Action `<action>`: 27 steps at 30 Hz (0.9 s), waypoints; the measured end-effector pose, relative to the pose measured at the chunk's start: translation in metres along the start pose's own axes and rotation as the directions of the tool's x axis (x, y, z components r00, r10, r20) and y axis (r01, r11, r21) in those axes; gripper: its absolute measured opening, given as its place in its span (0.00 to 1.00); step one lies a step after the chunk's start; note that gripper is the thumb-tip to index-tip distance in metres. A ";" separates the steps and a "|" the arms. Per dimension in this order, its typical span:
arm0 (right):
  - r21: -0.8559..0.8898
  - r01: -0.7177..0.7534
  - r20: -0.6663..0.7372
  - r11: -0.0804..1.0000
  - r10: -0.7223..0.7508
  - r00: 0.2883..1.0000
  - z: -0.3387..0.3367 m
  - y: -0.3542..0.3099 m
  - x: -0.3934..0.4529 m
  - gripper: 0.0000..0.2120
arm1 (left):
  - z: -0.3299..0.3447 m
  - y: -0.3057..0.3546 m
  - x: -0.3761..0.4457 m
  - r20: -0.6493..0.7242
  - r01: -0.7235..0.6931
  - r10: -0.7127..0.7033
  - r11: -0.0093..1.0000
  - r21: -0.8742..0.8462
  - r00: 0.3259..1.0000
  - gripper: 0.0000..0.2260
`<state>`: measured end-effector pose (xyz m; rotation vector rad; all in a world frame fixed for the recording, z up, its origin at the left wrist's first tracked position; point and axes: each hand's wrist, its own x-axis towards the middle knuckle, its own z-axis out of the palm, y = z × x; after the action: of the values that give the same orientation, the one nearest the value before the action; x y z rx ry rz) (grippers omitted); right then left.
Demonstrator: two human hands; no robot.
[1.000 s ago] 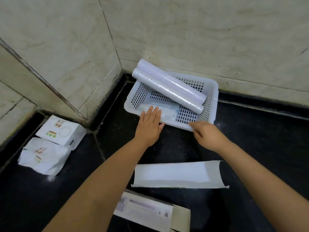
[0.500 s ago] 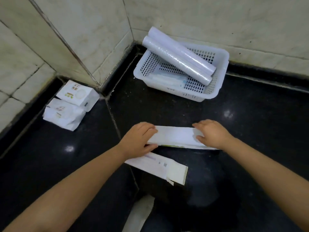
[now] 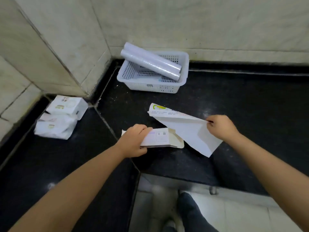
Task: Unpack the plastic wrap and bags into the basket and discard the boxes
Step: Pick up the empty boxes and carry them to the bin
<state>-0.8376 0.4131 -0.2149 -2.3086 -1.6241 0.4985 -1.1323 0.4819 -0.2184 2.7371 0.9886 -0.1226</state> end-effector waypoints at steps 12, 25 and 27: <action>0.396 -0.592 -0.279 0.701 0.707 0.650 -0.076 0.156 -0.246 0.12 | -0.012 0.241 0.097 -0.137 -0.366 0.360 0.931 -0.018 0.923 0.29; 0.722 -0.688 -0.196 0.078 0.976 -0.096 -0.100 0.343 -0.704 0.07 | 0.098 0.760 0.020 0.097 -0.856 0.860 0.509 -0.087 0.501 0.32; 0.765 -0.644 -0.160 -0.009 0.966 -0.204 -0.093 0.354 -0.765 0.09 | 0.123 0.828 -0.013 0.115 -0.889 0.894 0.444 -0.113 0.432 0.31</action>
<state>-0.7352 -0.4285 -0.1844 -2.3086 0.7678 0.0339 -0.6135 -0.1738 -0.1825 2.7460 -0.6134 -0.1222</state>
